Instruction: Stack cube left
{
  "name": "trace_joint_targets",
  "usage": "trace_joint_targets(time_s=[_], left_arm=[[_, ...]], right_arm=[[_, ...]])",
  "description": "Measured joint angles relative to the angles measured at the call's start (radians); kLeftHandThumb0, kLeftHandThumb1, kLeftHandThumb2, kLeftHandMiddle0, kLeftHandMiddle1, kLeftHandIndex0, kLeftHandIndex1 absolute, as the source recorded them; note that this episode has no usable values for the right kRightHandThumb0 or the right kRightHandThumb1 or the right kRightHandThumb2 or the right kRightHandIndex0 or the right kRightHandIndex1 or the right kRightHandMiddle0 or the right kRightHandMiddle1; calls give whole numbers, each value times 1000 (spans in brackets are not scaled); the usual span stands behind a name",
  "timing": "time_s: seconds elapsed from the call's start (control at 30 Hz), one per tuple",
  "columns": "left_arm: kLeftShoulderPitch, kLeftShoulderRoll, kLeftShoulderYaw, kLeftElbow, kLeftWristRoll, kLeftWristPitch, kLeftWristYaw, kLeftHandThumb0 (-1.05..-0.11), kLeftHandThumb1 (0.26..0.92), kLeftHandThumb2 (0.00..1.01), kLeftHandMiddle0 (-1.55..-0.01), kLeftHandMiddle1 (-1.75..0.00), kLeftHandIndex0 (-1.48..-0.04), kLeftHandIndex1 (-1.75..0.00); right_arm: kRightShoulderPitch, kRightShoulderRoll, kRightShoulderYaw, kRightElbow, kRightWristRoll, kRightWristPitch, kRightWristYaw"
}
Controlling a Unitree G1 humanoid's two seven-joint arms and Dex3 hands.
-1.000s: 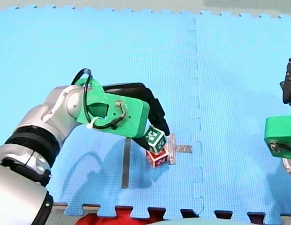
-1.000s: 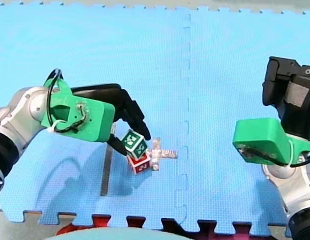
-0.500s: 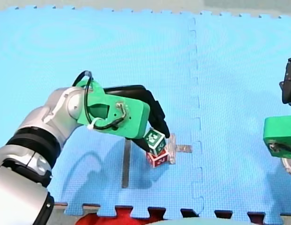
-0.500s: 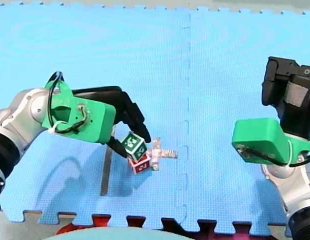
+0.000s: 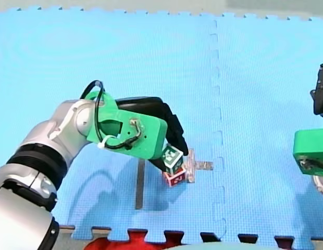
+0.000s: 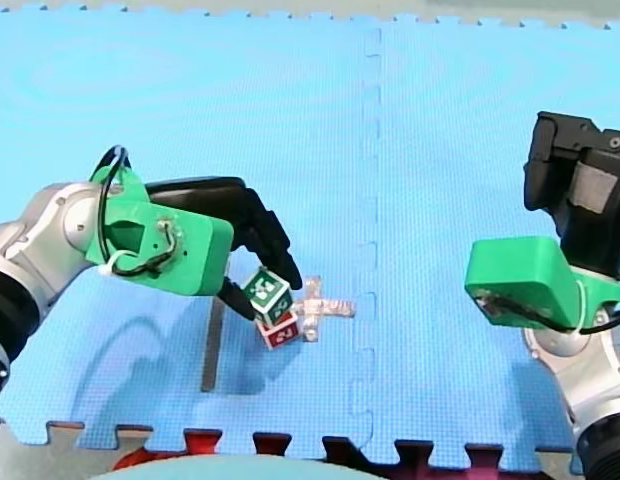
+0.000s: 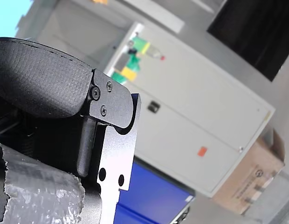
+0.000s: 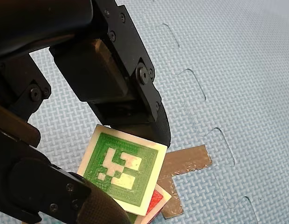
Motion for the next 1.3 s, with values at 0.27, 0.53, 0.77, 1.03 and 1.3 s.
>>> trace_joint_targets(time_s=[0.27, 0.53, 0.77, 1.03, 1.3], left_arm=[[7, 3, -20, -8, 16, 0, 37, -424, 837, 0, -1040, -1746, -1312, 0], [8, 4, -26, -13, 18, 2, 43, -696, 834, 2, -1032, -1746, -960, 0], [23, 3, -15, -34, 2, 17, -7, -921, 842, 4, -981, -1746, -637, 0], [30, -26, 52, -21, -98, 111, -117, -941, 828, 0, -945, -1746, -357, 0], [41, -36, 73, -56, -124, 171, -148, -927, 807, 0, -933, -1746, -345, 0]], right_arm=[[1, 3, 0, -2, 5, 1, 4], [1, 7, 1, -2, 3, 10, 0], [-3, 11, 4, 0, -4, 18, -6], [-3, 15, 5, -2, -5, 21, -8], [-3, 20, 5, -12, -4, 32, -6]])
